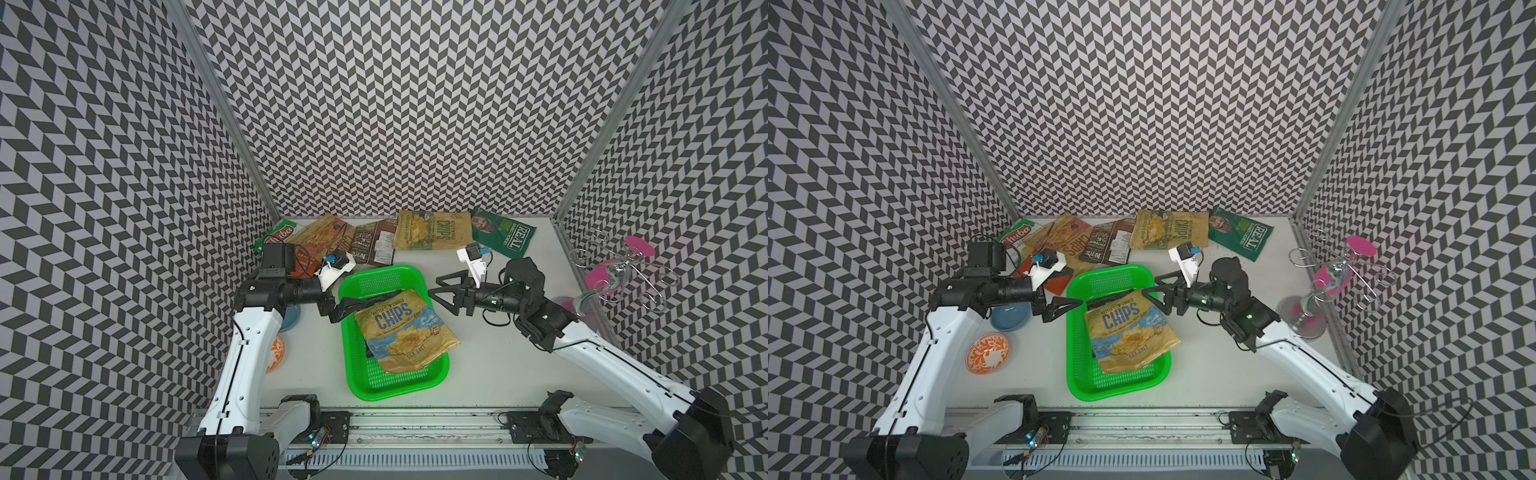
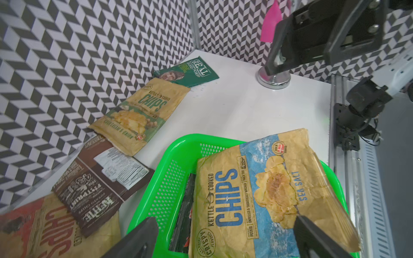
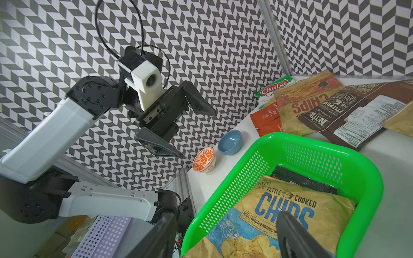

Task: Put the potato chips into the basket
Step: Place the potato chip in the basket.

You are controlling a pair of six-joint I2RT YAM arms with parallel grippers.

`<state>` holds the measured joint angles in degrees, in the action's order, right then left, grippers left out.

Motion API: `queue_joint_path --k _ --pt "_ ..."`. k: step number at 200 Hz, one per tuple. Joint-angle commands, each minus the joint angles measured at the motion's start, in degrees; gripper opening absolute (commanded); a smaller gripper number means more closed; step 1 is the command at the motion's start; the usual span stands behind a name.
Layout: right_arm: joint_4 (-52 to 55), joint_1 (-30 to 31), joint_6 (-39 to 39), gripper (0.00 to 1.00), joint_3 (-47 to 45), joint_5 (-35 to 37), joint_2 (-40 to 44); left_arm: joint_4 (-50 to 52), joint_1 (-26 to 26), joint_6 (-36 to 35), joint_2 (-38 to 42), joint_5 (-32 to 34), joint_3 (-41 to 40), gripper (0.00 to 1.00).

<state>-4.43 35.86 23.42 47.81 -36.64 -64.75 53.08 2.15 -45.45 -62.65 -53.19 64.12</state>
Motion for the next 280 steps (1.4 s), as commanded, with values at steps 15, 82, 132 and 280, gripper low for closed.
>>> queue_joint_path --k 15,82,132,280 --pt "2.71 5.17 -3.53 0.72 2.15 1.90 -7.27 -17.86 1.74 13.82 1.12 8.81 -9.77 0.99" --pt "16.52 16.99 -10.46 0.70 10.61 9.37 -25.26 -31.32 2.77 20.90 0.04 18.65 -22.19 0.97" --pt "18.13 23.92 -10.39 0.70 16.87 12.03 -37.69 -32.82 2.67 22.34 -1.30 18.44 -22.58 0.94" --pt "20.13 16.43 -7.53 0.76 20.68 22.68 -30.68 -34.18 2.68 23.17 -2.89 18.31 -23.62 0.91"
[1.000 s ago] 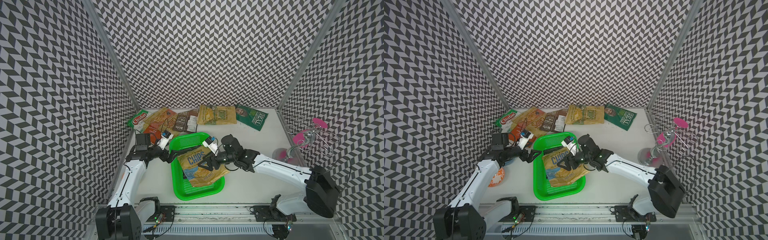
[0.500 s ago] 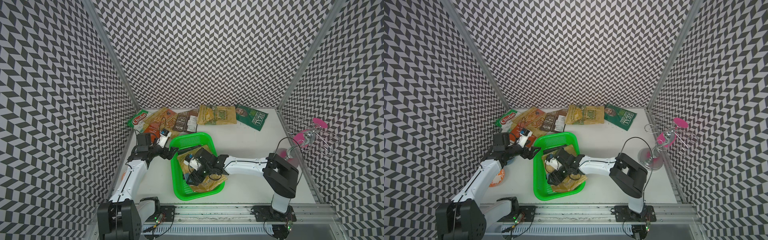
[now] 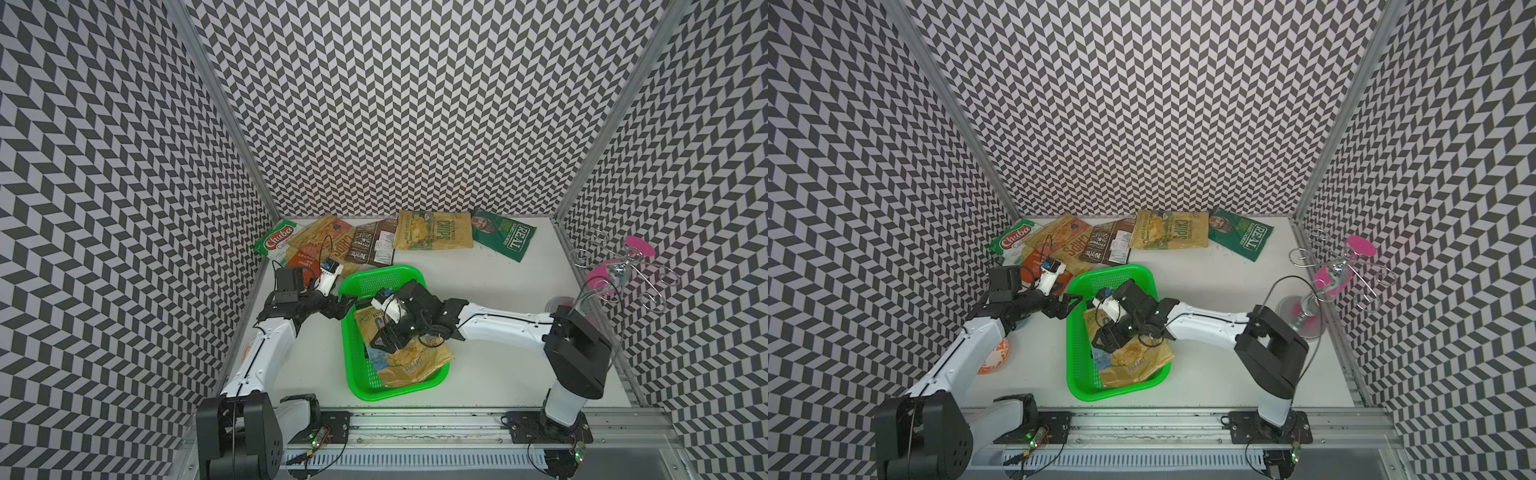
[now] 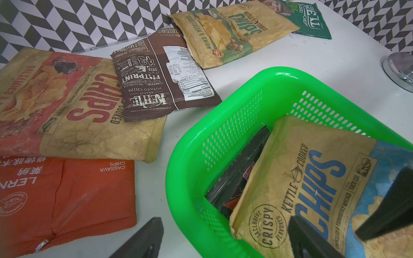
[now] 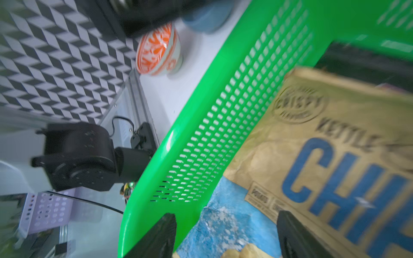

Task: Put the potato chips into the basket
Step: Place the potato chip in the basket.

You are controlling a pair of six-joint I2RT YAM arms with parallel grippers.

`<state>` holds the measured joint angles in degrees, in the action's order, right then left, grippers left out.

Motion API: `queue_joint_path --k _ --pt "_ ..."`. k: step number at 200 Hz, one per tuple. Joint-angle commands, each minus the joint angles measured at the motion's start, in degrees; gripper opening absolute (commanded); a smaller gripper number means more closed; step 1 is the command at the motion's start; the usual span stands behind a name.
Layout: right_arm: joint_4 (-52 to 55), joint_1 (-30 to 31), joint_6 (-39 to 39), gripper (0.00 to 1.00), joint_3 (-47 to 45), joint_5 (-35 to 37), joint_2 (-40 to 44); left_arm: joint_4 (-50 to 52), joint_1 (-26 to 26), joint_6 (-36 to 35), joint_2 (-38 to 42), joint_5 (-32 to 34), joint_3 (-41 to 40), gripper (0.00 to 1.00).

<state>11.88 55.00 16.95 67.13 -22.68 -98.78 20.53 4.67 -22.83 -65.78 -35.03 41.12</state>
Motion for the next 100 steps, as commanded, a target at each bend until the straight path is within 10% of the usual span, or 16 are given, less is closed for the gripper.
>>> queue_joint_path --k 1,100 --pt "4.15 -2.80 -1.18 0.76 1.48 9.02 3.34 -1.64 0.17 0.53 0.22 0.18 -0.66 0.91" --pt "16.77 -2.91 -3.53 0.79 9.58 24.06 -7.73 -2.78 0.17 -0.23 -0.67 -0.30 -2.15 0.88"
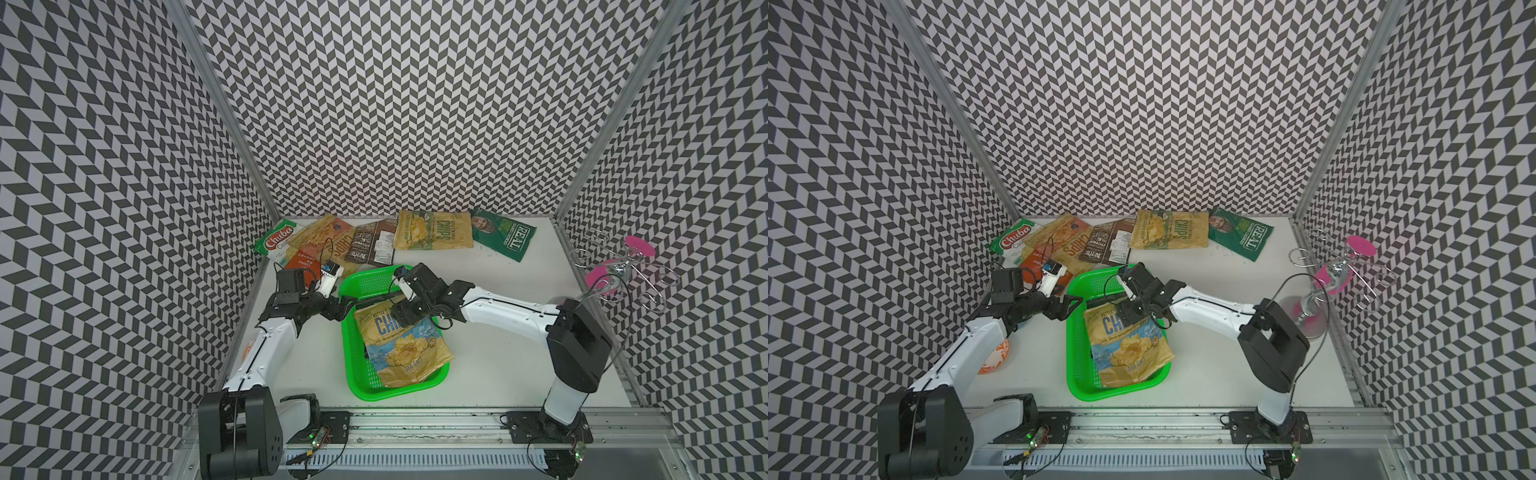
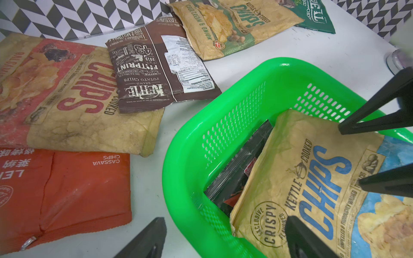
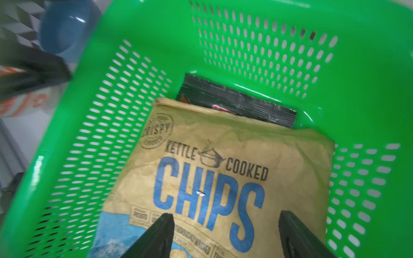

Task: Put the potato chips into the basket
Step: Place the potato chip in the basket.

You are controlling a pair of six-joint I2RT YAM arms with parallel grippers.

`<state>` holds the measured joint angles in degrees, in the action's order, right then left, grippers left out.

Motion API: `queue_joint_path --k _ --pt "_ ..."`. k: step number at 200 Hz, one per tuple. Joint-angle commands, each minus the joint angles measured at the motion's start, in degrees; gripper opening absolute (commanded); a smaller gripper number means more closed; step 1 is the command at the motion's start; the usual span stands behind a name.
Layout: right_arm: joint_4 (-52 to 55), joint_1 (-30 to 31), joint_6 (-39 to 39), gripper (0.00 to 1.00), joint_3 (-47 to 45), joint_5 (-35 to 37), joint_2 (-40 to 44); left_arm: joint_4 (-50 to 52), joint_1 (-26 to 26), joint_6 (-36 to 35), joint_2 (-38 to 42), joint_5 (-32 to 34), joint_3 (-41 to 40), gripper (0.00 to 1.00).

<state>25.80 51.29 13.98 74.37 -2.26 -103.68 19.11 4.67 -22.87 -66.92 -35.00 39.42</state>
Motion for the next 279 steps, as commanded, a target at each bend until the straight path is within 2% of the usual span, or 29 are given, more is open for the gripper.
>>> queue_joint_path --k 1,12,16,22,72,106,142,223,243,263,279 --pt "2.94 0.78 -0.59 0.79 2.39 3.66 -2.97 -1.36 0.17 -0.17 0.42 -0.37 -0.46 0.88" --pt "3.53 1.16 -0.46 0.80 2.95 3.43 -4.48 -1.35 0.17 -0.30 0.38 -0.49 -0.48 0.88" --pt "3.55 1.29 -0.38 0.85 3.05 3.18 -4.95 -1.35 0.17 -0.33 0.27 -0.50 -0.52 0.88" --pt "3.48 1.48 -0.40 0.87 3.00 2.57 -5.67 -1.23 0.19 -0.31 0.16 -0.59 -0.45 0.88" --pt "-1.71 1.97 1.17 0.84 0.73 -8.48 -6.81 -1.27 0.12 -0.46 -0.40 -1.03 -0.41 0.88" --pt "-4.55 1.99 0.87 0.84 -0.32 -11.50 -2.23 -1.18 0.17 -0.34 -0.76 -1.25 -0.48 0.88" --pt "-5.78 2.28 1.64 0.84 0.23 -8.17 0.10 -1.53 0.21 0.27 -0.24 -0.85 -0.42 0.88" --pt "-3.55 6.63 2.78 0.86 7.71 -0.49 -12.65 -1.71 0.13 0.55 0.35 -0.11 -0.53 0.88" --pt "-2.96 7.46 2.86 0.83 8.63 2.32 -14.86 -1.71 0.17 0.64 0.55 0.09 -0.57 0.88" --pt "-3.47 7.81 3.54 0.74 7.97 3.71 -15.51 -1.63 0.19 0.64 0.80 0.12 -0.59 0.88" --pt "-4.38 7.86 4.15 0.62 7.07 4.45 -15.34 -1.67 0.24 0.64 0.82 0.16 -0.62 0.88"
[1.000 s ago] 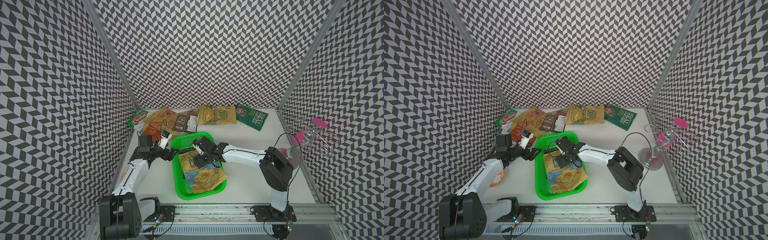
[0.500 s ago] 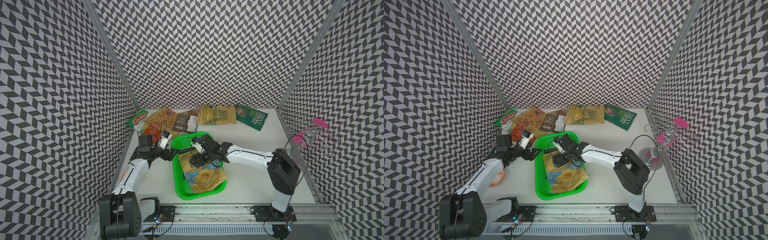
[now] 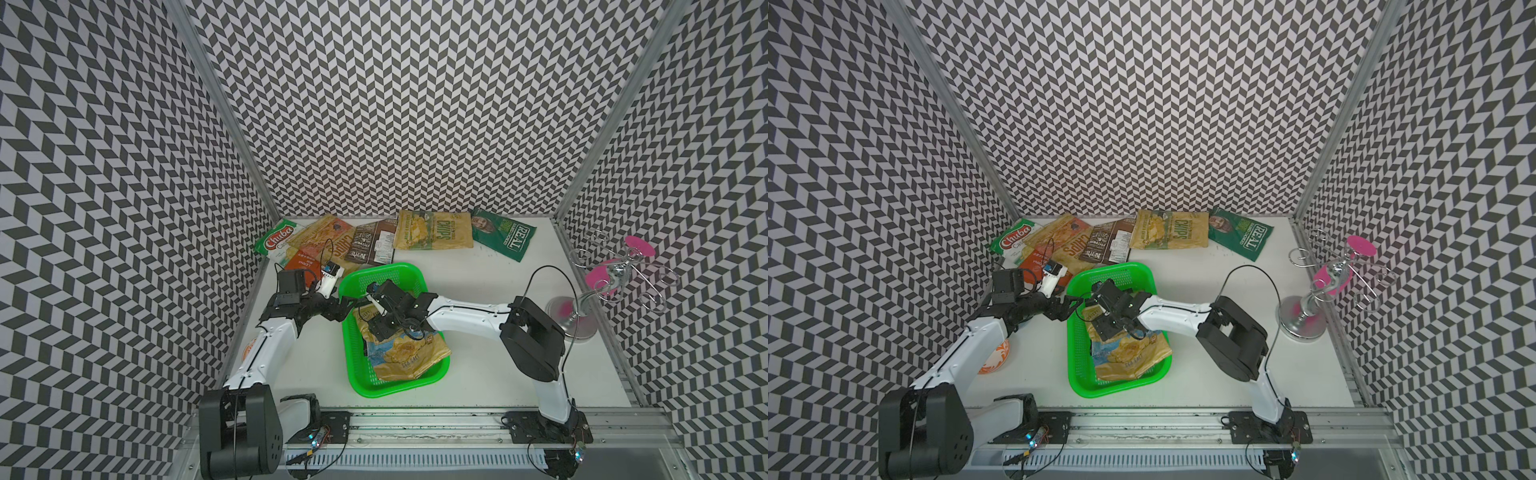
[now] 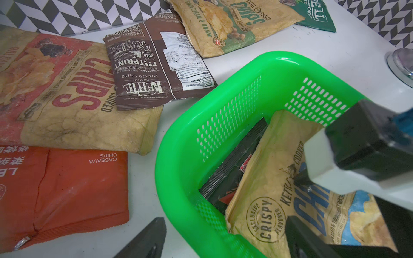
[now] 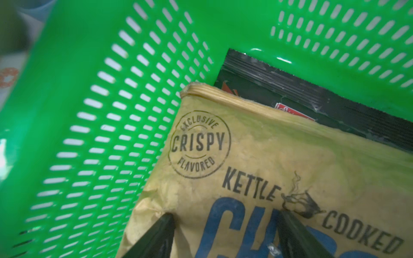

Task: Put the potato chips into the basket
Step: Place the potato chip in the basket.

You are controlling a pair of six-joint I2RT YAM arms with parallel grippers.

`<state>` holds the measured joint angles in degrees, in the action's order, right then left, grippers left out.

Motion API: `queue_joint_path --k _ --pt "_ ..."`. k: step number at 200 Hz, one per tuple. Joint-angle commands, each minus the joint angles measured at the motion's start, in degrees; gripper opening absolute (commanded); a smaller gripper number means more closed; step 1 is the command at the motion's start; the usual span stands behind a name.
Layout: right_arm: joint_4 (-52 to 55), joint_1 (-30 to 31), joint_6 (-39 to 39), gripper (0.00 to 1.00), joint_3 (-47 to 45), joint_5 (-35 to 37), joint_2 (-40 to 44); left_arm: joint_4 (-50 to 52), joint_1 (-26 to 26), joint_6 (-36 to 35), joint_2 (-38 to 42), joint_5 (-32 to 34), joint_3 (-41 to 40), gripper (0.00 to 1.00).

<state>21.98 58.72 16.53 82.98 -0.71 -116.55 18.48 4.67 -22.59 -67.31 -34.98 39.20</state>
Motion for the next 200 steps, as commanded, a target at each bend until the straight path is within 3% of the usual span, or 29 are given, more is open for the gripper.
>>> queue_joint_path --k 1,39,81,135,200 --pt "-0.63 0.43 1.58 0.62 -1.57 2.90 -2.46 -1.06 0.20 0.35 1.21 0.16 -0.47 0.88" --pt "-2.44 0.45 2.70 0.32 -2.84 4.02 -1.44 -1.09 0.18 0.44 1.13 0.09 -0.38 0.88" --pt "-5.12 0.66 4.50 0.11 -4.68 6.52 3.50 -1.12 0.22 0.44 1.20 0.24 -0.51 0.88" --pt "-11.40 0.98 6.23 0.01 -9.24 10.25 10.91 -1.10 0.24 0.53 1.28 0.22 -0.53 0.88" --pt "-10.89 1.40 7.39 0.00 -5.47 13.91 8.64 -0.91 0.24 0.40 1.13 -0.28 -0.40 0.88"
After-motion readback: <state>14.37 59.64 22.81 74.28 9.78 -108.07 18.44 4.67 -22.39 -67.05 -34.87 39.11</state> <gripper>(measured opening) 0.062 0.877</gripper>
